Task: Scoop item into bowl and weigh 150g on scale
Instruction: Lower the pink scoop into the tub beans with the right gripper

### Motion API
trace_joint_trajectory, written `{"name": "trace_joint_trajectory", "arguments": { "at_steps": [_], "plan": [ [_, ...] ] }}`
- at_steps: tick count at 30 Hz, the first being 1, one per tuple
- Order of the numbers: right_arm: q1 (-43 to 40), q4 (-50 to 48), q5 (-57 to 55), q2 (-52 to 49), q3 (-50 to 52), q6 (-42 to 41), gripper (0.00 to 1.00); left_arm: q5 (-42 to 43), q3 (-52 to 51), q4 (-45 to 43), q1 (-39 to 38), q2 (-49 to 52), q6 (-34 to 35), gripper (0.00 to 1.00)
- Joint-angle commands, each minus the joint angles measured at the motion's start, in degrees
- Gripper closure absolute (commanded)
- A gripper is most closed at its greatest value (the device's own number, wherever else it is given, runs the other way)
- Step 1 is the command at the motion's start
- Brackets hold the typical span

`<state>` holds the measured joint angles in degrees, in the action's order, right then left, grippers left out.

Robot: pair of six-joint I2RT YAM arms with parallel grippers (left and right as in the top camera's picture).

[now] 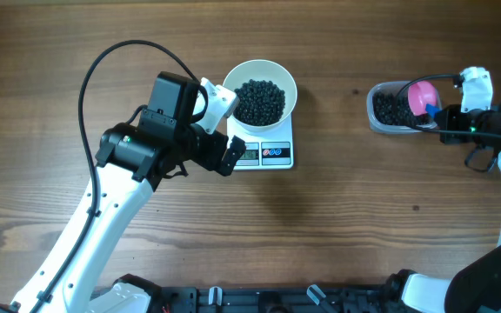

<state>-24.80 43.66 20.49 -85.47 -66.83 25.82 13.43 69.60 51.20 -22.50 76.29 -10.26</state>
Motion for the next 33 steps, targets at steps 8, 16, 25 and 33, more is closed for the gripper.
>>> {"name": "trace_joint_trajectory", "arguments": {
  "at_steps": [8,16,25,33],
  "plan": [
    [1.79,0.2,2.27,-3.52,-0.2,1.2,0.96,0.92,0.92,-0.11,-0.26,-0.22,-0.92,0.0],
    [4.39,1.14,2.08,-5.64,-0.17,1.18,0.96,0.92,0.92,-0.11,-0.26,-0.2,-0.92,0.0],
    [4.61,3.74,2.73,-5.73,-0.17,1.2,0.96,0.92,0.92,-0.11,-0.26,-0.22,-0.92,0.0],
    [4.59,3.85,8.13,-5.7,-0.22,1.05,0.96,0.9,0.92,-0.11,-0.26,-0.2,-0.92,0.0]
  ]
}}
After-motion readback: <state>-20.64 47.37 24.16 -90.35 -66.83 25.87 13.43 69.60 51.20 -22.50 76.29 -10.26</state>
